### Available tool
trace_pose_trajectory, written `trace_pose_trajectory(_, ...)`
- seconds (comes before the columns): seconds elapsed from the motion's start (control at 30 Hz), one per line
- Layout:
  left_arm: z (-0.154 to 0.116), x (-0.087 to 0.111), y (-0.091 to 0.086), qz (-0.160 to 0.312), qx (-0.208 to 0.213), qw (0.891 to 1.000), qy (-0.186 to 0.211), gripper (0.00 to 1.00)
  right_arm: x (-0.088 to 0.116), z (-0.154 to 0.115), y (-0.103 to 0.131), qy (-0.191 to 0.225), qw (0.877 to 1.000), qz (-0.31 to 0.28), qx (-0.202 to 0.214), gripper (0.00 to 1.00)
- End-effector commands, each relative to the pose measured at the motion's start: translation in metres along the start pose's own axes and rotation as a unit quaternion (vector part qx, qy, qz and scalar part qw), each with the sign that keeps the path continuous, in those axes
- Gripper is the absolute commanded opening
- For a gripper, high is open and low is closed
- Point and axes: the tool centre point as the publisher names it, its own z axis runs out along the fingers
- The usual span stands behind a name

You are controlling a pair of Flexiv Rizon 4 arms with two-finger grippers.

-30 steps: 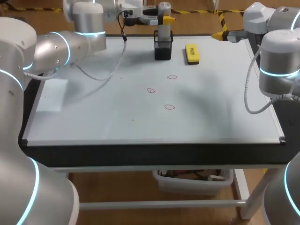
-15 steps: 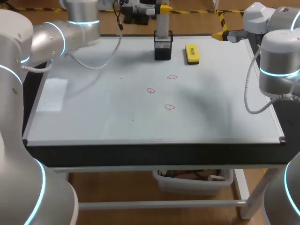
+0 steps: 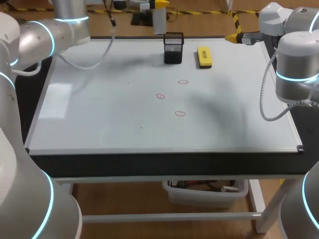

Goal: Pick up the inspection probe, press it on each red-marked spot on the whiteboard one by one, put down the probe, pick up the eraser, and wipe off all the red marks.

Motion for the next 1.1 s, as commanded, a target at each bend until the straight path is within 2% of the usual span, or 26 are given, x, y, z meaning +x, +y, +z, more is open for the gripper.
trace_pose_trajectory(0.03, -0.027, 0.037, -0.016, 0.008, -0.02, 0.998, -0.055, 0.0, 0.0, 0.0, 0.0, 0.0, 1.0, 0.0, 0.001, 1.0)
trace_pose_trajectory(0.43, -0.085, 0.055, -0.011, 0.017, -0.033, 0.994, -0.099, 0.0, 0.0, 0.0, 0.0, 0.0, 1.0, 0.0, 0.001, 1.0)
trace_pose_trajectory(0.73, -0.119, 0.07, -0.004, 0.024, -0.039, 0.993, -0.113, 0.0, 0.0, 0.0, 0.0, 0.0, 1.0, 0.0, 0.001, 1.0)
trace_pose_trajectory(1.1, -0.162, 0.086, 0.013, 0.012, -0.041, 0.989, -0.143, 0.0, 0.0, 0.0, 0.0, 0.0, 1.0, 0.0, 0.001, 1.0)
